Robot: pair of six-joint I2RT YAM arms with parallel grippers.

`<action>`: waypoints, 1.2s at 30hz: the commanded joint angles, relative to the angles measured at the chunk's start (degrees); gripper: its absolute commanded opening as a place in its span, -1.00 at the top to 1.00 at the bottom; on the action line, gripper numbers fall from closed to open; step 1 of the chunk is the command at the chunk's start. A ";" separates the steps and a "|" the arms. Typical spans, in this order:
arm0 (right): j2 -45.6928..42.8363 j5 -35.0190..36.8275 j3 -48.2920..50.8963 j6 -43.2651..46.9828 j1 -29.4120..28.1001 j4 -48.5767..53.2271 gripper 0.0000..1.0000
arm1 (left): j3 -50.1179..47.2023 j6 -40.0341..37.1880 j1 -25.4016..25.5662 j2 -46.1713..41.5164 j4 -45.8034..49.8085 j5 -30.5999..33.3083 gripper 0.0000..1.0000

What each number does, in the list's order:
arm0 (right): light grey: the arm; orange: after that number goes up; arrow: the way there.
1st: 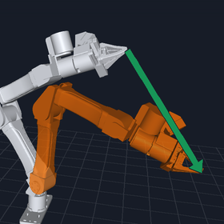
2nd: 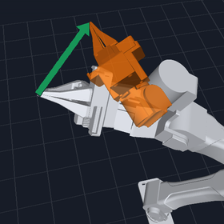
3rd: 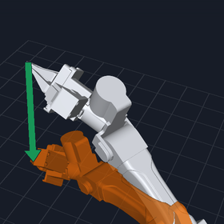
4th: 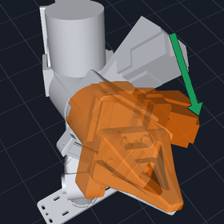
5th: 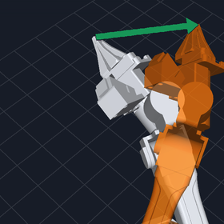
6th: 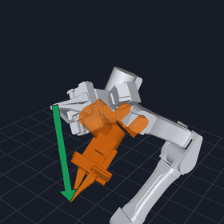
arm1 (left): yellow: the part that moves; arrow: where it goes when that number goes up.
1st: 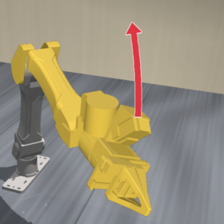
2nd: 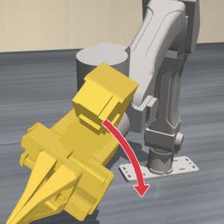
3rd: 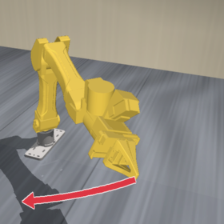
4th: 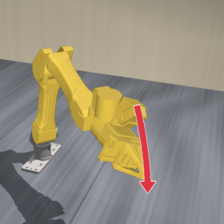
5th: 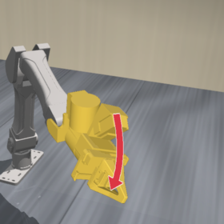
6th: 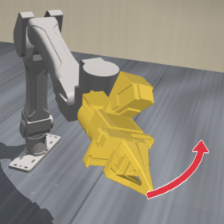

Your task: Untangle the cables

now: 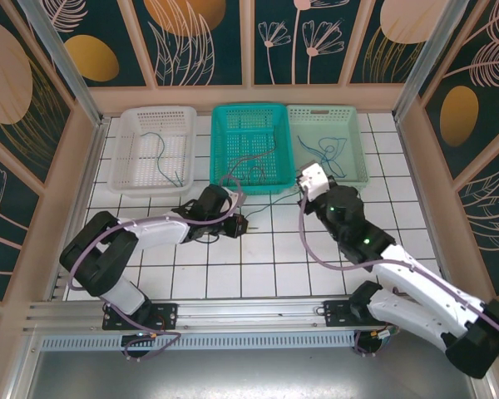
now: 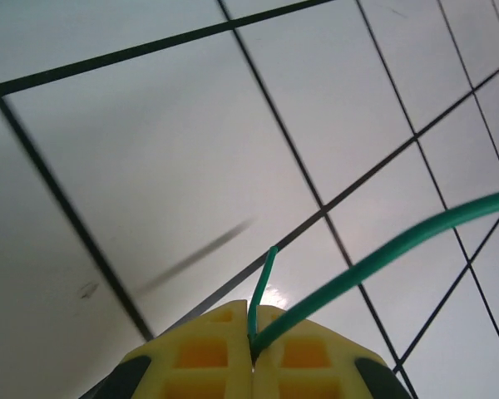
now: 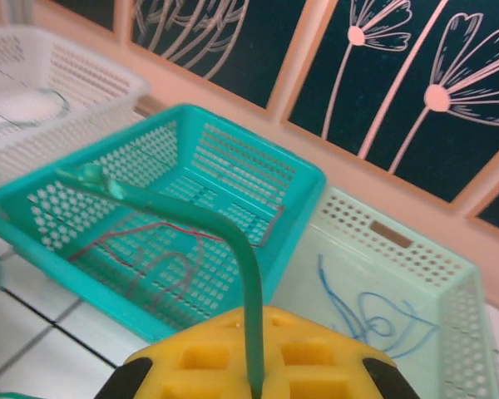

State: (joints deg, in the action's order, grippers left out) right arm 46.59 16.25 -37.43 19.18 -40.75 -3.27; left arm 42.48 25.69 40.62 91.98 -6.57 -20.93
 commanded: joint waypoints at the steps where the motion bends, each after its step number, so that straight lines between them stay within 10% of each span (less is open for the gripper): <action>1: -4.31 -6.43 -0.51 -6.00 5.25 -2.73 1.00 | 0.90 -4.35 -0.61 2.13 7.98 1.03 1.00; 15: 3.02 -21.94 -5.85 -28.66 16.08 -5.87 1.00 | 1.94 -12.81 1.37 -2.75 11.49 -4.38 0.90; 36: 11.44 -38.10 -9.87 -50.29 24.04 -9.99 1.00 | 5.24 -19.23 3.12 -3.49 23.49 9.05 0.84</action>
State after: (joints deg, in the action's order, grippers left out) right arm 58.72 -20.29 -44.60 -25.85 -18.68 -4.97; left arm 47.48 9.13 43.38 88.64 8.43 -15.33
